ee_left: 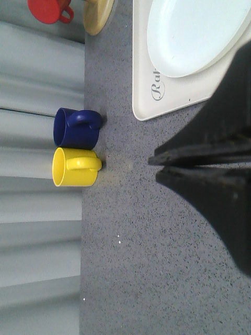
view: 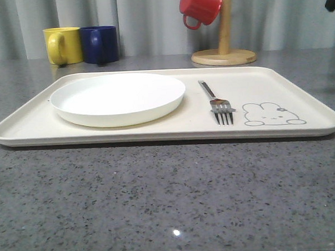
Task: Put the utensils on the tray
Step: 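Carry the chopsticks onto the tray beside the fork and release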
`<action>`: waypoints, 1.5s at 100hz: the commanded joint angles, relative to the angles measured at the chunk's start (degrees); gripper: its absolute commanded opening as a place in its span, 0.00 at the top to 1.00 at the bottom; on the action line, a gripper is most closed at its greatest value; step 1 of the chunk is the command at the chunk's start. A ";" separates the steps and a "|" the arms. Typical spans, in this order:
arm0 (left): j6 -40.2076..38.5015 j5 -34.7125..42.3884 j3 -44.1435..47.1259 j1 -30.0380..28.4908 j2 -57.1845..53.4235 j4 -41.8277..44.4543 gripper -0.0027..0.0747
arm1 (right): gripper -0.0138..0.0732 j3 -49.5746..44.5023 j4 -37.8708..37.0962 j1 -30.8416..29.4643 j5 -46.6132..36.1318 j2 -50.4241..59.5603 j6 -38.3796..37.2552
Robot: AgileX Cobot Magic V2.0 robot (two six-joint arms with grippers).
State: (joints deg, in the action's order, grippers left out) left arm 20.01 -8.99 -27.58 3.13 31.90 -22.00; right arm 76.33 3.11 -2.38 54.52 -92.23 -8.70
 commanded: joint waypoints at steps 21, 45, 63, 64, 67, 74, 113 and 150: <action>-0.58 4.66 -1.69 -0.14 0.04 -0.63 0.99 | 0.82 1.44 0.42 10.76 -3.16 8.63 -7.59; -0.58 4.66 -1.69 -0.14 0.04 -0.63 0.99 | 0.82 1.49 -0.67 21.48 -9.04 5.52 -14.46; -0.58 4.66 -1.69 -0.14 0.04 -0.63 0.99 | 0.82 1.49 -3.74 25.02 -11.14 1.16 -19.48; -0.58 4.66 -1.69 -0.14 0.04 -0.63 0.99 | 0.82 1.49 -3.93 25.09 -11.15 1.01 -19.63; -0.58 4.66 -1.69 -0.14 0.04 -0.63 0.99 | 0.82 1.49 -4.56 25.38 -11.32 0.42 -20.33; -0.58 4.66 -1.69 -0.14 0.04 -0.63 0.99 | 0.82 1.49 -5.15 25.41 -11.59 -0.98 -21.48; -0.58 4.66 -1.69 -0.14 0.04 -0.63 0.99 | 0.82 1.49 -4.92 25.41 -12.21 -4.59 -21.76; -0.58 4.66 -1.69 -0.14 0.04 -0.63 0.99 | 0.59 1.49 -4.36 25.41 -11.90 -5.23 -21.76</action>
State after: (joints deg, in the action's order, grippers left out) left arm 20.01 -8.99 -27.58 3.13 31.90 -22.00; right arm 76.33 -1.08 23.08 44.43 -99.87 -30.41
